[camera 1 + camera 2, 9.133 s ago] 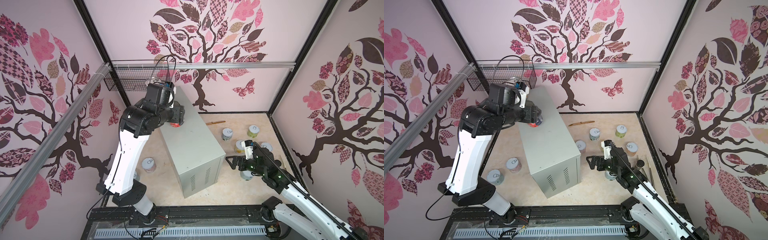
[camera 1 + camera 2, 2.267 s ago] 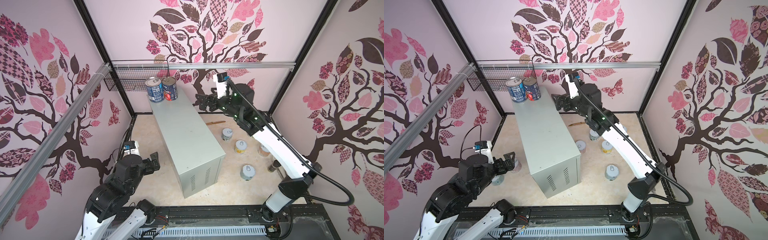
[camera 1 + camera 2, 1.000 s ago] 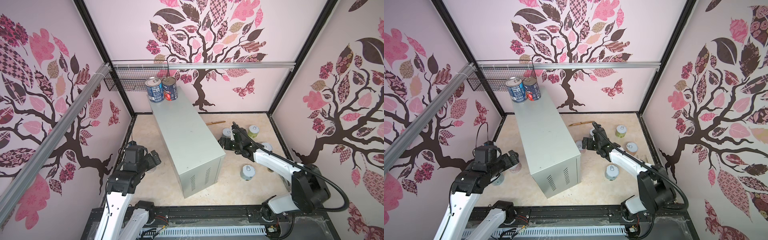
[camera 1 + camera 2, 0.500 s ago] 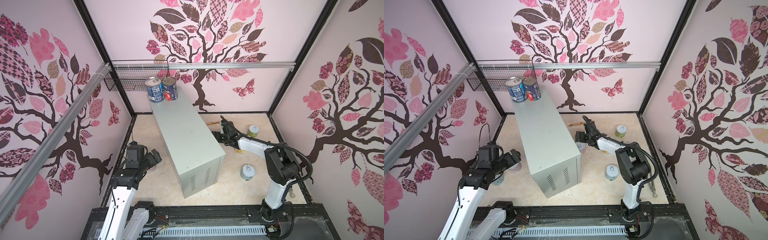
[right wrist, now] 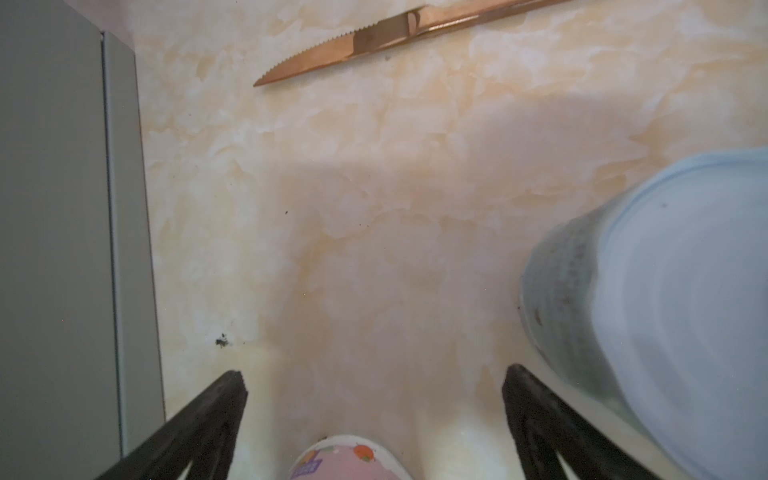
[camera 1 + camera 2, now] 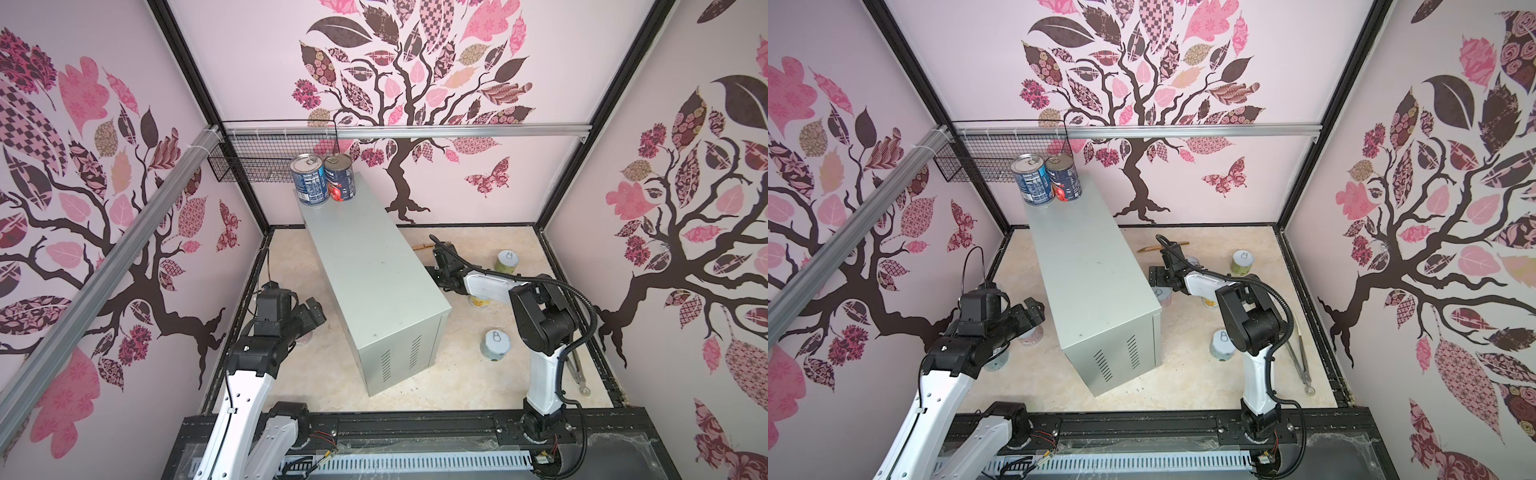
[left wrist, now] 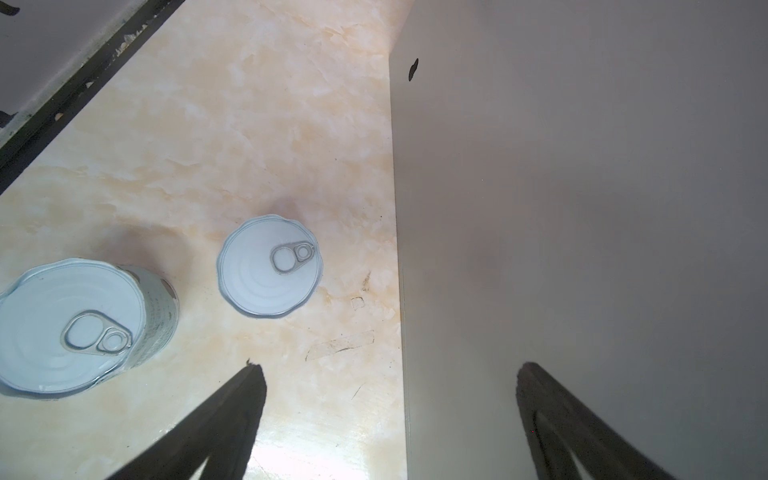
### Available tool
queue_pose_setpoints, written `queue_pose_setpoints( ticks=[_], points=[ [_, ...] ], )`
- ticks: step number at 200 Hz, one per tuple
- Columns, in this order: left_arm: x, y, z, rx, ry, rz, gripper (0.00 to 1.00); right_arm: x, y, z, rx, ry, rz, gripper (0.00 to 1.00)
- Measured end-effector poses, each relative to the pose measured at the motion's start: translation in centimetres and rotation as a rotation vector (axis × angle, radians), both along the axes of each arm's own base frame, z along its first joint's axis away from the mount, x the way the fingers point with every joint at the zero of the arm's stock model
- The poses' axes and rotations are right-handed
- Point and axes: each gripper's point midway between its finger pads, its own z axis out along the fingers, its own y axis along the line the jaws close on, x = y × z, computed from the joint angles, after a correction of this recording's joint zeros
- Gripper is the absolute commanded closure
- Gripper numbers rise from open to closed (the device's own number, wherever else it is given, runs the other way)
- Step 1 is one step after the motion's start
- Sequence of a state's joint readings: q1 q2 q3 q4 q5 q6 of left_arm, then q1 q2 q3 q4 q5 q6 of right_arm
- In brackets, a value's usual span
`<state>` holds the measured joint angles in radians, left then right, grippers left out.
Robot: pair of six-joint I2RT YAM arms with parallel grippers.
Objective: Place and organize the canned foods onto the counter
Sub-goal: 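Lower the right gripper over the white-lidded can beside the cabinet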
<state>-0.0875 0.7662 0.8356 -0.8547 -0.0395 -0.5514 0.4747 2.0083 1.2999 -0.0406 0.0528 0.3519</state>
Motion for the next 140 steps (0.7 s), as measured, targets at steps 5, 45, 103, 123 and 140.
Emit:
queue_pose_setpoints(
  ticks=[5,45,103,123,140],
  points=[
    [0.0,-0.1,0.0,0.000,-0.001,-0.002,0.02,-0.1,0.1,0.0,-0.005,-0.002,0.001,0.00],
    [-0.2,-0.5,0.5,-0.002,-0.021,-0.021,0.02,-0.6,0.1,-0.4,-0.039,-0.018,0.004,0.00],
    [-0.8,-1.7,1.4,0.007,-0.066,-0.073,0.02,-3.3,-3.3,-0.3,-0.100,-0.016,-0.044,0.00],
    [-0.8,-1.6,1.5,0.009,-0.071,-0.070,0.02,-4.5,-5.1,-0.2,-0.130,-0.004,-0.070,0.00],
    [-0.8,-1.6,1.6,0.010,-0.074,-0.069,0.02,-5.4,-6.5,-0.2,-0.141,0.003,-0.091,0.00]
  ],
)
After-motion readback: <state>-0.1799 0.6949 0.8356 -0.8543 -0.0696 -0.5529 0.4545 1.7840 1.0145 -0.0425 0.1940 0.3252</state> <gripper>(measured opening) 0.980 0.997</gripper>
